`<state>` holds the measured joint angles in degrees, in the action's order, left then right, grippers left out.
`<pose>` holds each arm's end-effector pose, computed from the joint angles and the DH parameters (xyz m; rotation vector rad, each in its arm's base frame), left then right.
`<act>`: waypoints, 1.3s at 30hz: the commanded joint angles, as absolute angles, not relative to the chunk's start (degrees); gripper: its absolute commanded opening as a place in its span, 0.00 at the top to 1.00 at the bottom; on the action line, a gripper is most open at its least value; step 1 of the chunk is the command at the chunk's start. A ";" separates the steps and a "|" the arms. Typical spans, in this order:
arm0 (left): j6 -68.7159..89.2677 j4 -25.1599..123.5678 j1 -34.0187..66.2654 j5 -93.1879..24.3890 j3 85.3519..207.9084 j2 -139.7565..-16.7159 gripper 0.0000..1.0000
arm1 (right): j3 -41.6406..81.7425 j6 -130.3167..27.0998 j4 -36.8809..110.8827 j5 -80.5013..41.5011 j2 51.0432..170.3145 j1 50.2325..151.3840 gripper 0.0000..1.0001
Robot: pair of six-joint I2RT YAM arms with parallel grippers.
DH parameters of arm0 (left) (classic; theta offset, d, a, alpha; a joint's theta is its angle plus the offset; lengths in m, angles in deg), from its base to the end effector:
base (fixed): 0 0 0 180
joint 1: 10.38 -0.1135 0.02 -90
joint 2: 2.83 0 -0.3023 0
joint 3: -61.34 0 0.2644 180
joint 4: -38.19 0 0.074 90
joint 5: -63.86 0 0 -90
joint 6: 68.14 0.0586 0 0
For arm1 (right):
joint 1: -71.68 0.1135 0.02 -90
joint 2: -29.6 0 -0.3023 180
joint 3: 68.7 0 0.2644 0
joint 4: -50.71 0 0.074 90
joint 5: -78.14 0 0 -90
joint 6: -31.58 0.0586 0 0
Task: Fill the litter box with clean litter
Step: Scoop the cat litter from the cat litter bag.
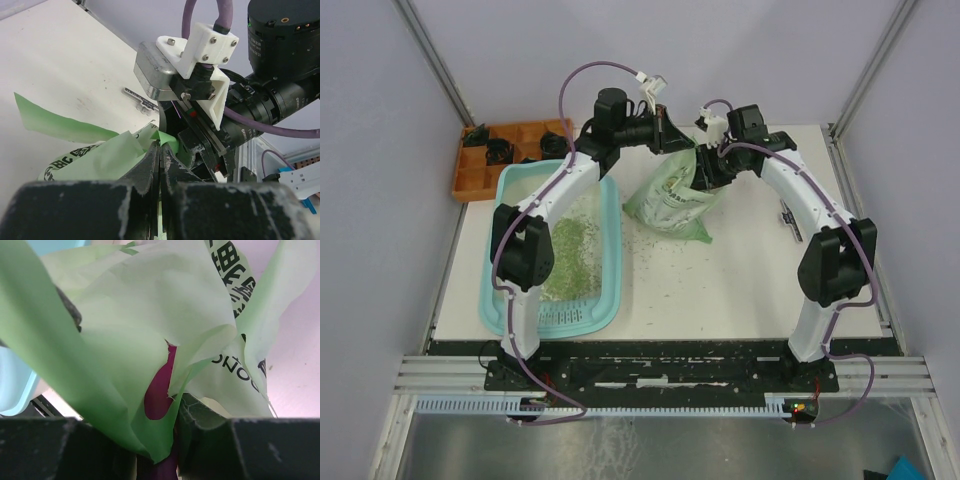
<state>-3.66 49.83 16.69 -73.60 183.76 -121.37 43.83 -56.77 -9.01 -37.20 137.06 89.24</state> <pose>0.4619 -0.2846 0.3816 0.6913 1.7310 -1.3588 0.4191 0.1589 0.3217 -0.5279 2.4723 0.6930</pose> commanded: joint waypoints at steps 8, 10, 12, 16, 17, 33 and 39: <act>-6.71 41.90 17.19 -74.57 186.16 -117.32 0.97 | 34.21 -56.96 -9.37 -30.94 149.07 90.66 0.98; -6.82 41.90 17.22 -74.56 186.06 -117.24 0.97 | 33.34 -56.49 -8.56 -32.18 148.94 90.59 0.98; -6.80 41.90 17.17 -74.53 185.99 -117.21 0.97 | 32.89 -55.74 -8.02 -34.87 148.76 90.25 0.98; -6.96 41.90 17.29 -74.48 185.93 -117.26 0.97 | 32.83 -52.96 -7.31 -42.92 149.02 87.97 0.98; -6.97 41.83 17.35 -74.48 185.96 -117.34 0.97 | 32.85 -52.16 -7.00 -44.88 149.04 87.16 0.98; -7.59 40.70 17.82 -74.79 185.34 -117.49 0.97 | 32.31 -36.06 4.64 -67.90 146.66 79.64 0.98; -7.31 40.61 17.82 -74.74 184.54 -116.89 0.97 | 32.27 -32.20 8.21 -70.91 146.30 79.60 0.98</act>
